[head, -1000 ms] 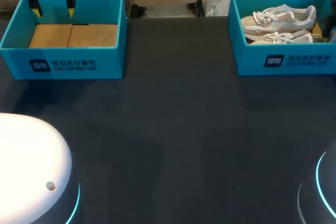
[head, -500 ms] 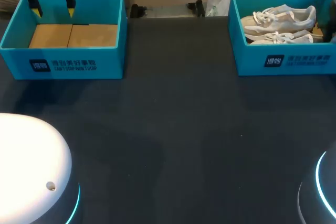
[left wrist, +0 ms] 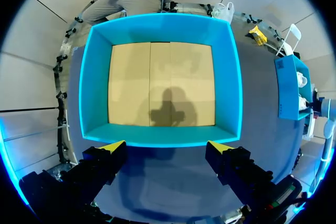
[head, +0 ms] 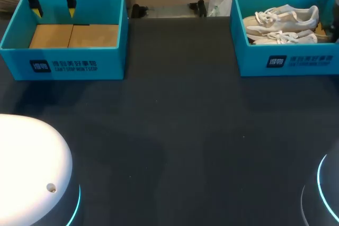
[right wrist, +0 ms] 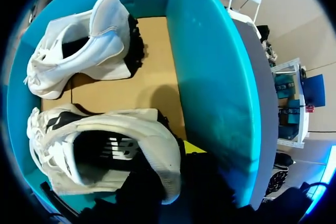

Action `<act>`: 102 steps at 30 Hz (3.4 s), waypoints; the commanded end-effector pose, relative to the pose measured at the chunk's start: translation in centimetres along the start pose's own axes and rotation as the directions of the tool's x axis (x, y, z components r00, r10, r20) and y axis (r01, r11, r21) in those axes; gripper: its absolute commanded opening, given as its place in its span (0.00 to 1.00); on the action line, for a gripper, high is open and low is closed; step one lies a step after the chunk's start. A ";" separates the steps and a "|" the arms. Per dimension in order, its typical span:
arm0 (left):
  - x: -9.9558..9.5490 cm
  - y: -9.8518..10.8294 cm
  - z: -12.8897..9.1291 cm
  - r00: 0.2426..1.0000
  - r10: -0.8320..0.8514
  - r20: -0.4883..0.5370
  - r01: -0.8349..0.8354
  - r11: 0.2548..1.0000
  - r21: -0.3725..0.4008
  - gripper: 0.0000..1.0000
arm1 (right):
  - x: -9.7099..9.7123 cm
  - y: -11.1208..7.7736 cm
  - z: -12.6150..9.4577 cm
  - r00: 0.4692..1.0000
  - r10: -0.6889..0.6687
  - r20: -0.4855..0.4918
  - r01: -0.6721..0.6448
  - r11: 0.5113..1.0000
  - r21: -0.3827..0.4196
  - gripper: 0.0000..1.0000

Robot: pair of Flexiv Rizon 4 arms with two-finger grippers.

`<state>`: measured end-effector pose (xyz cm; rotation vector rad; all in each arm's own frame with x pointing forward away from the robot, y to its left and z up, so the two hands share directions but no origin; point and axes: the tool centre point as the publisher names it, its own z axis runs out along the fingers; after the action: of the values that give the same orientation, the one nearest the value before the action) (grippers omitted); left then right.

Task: Take the shoe out of the shoebox, open the shoe tongue, remove and reinsert the insole, then place the shoe into the shoebox

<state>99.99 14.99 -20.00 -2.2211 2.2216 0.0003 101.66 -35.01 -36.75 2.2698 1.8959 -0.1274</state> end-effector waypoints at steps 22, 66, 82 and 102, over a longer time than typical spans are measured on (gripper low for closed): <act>0.0 0.0 0.0 1.000 0.000 0.000 0.000 1.000 0.000 1.00 | -0.8 2.3 -11.5 0.985 0.050 0.168 -0.049 0.999 -0.006 0.00; 0.0 0.0 0.0 1.000 0.000 0.000 0.000 1.000 0.000 1.00 | -0.5 -0.6 -21.0 0.985 0.061 0.160 -0.063 0.998 0.004 0.00; 0.0 0.0 0.0 1.000 0.000 0.000 0.000 1.000 0.000 1.00 | 8.0 -9.7 -24.5 0.982 0.045 0.185 -0.042 0.999 -0.018 0.00; 0.0 0.0 0.0 1.000 0.000 0.000 0.000 1.000 0.000 1.00 | 17.9 -21.9 -27.6 0.976 -0.033 0.217 0.044 0.998 -0.042 0.00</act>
<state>99.99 14.99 -20.00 -2.2210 2.2216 0.0003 83.54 -9.82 -15.24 2.1429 1.8238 -0.3827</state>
